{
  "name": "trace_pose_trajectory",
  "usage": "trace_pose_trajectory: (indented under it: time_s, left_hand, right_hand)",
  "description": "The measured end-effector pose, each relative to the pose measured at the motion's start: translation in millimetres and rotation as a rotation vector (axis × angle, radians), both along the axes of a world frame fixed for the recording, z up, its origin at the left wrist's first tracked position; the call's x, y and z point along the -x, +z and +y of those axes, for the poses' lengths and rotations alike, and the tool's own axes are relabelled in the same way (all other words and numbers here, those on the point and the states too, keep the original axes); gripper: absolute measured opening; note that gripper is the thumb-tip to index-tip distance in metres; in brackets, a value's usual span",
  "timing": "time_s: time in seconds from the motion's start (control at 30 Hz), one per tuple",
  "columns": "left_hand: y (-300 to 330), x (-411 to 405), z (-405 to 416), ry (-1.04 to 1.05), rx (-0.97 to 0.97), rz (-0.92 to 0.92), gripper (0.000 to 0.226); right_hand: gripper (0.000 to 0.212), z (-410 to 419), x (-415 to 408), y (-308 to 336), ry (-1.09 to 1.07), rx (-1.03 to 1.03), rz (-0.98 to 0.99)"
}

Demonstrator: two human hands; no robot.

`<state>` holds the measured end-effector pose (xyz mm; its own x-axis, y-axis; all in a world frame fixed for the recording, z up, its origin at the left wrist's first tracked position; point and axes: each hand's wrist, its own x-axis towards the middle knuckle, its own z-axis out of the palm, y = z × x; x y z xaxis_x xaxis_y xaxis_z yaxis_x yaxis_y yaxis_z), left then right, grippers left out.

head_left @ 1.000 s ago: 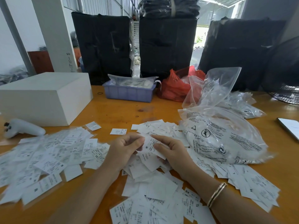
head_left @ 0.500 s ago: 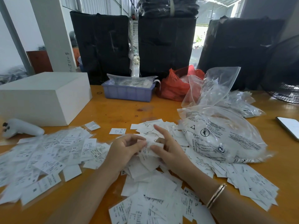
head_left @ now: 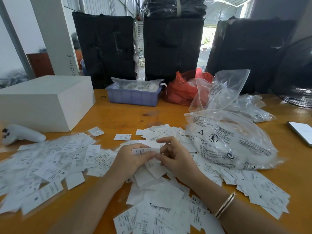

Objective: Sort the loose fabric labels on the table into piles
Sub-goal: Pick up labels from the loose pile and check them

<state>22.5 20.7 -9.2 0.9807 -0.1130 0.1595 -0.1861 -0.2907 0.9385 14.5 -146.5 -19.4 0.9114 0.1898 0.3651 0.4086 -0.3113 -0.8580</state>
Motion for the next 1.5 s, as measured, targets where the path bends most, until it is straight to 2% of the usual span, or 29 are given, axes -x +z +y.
trace_pose_trajectory:
  time_s: [0.07,0.13,0.23,0.3,0.4,0.47,0.57,0.73,0.83,0.9,0.97,1.07,1.2,1.3,1.43,1.5]
  left_hand:
    - [1.0,1.0,0.2,-0.027,-0.011,0.015,0.032]
    - [2.1,2.1,-0.1,-0.020,-0.011,0.028,0.038]
    - [3.5,-2.0,4.8,0.151,0.052,0.063,0.022]
    - [4.6,-6.7,13.2,0.239,0.091,0.039,0.009]
    - [3.7,-12.0,26.1,0.317,-0.032,-0.046,0.025]
    - [1.9,-15.1,30.6,0.381,-0.095,-0.068,0.038]
    - [0.4,-17.1,35.1,0.454,-0.240,-0.115,0.056]
    - [-2.3,-18.8,41.9,0.502,-0.399,-0.088,0.074]
    - [-5.2,-16.9,39.3,0.544,-0.664,-0.096,0.077]
    - [-6.7,-16.8,39.2,0.586,-0.826,-0.211,0.070]
    - [-7.0,-17.7,38.4,0.595,-0.877,-0.302,0.059]
    - [-9.2,-18.8,33.5,0.524,-0.802,-0.457,0.041]
    - [-13.0,-13.8,23.3,0.291,-0.706,-0.638,0.024]
    - [-14.8,-10.0,16.7,0.107,-0.669,-0.635,0.020]
    - [-17.9,-8.1,12.6,-0.038,-0.638,-0.605,0.019]
    - [-18.3,-7.9,12.3,-0.062,-0.635,-0.593,0.019]
  right_hand:
    - [0.036,1.0,2.0,-2.1,0.001,0.070,-0.039]
    - [0.036,2.7,5.9,-3.4,0.033,0.167,-0.090]
    - [0.035,0.7,6.6,3.2,-0.007,0.241,-0.206]
    - [0.028,-9.6,-0.1,15.7,-0.179,0.198,-0.294]
    - [0.020,-43.7,-13.6,36.0,-0.524,0.084,-0.354]
    - [0.022,-72.5,-24.1,44.8,-0.684,0.105,-0.285]
    - [0.029,-114.4,-40.9,48.8,-0.856,0.336,-0.111]
    - [0.022,-150.6,-54.3,38.1,-0.836,0.829,0.315]
    - [0.023,-145.1,-52.7,32.5,-0.837,0.826,0.374]
    - [0.021,-140.8,-50.7,32.5,-0.850,0.795,0.335]
    - [0.017,-140.2,-48.7,33.5,-0.862,0.746,0.319]
    - [0.038,-141.3,-46.4,35.0,-0.882,0.702,0.312]
    - [0.036,-143.4,-45.5,34.9,-0.972,0.779,0.232]
    - [0.035,-142.7,-45.4,34.6,-1.044,0.795,0.126]
    - [0.025,-136.9,-48.4,35.3,-0.927,0.865,0.325]
    - [0.021,-134.9,-49.1,33.7,-0.907,0.843,0.351]
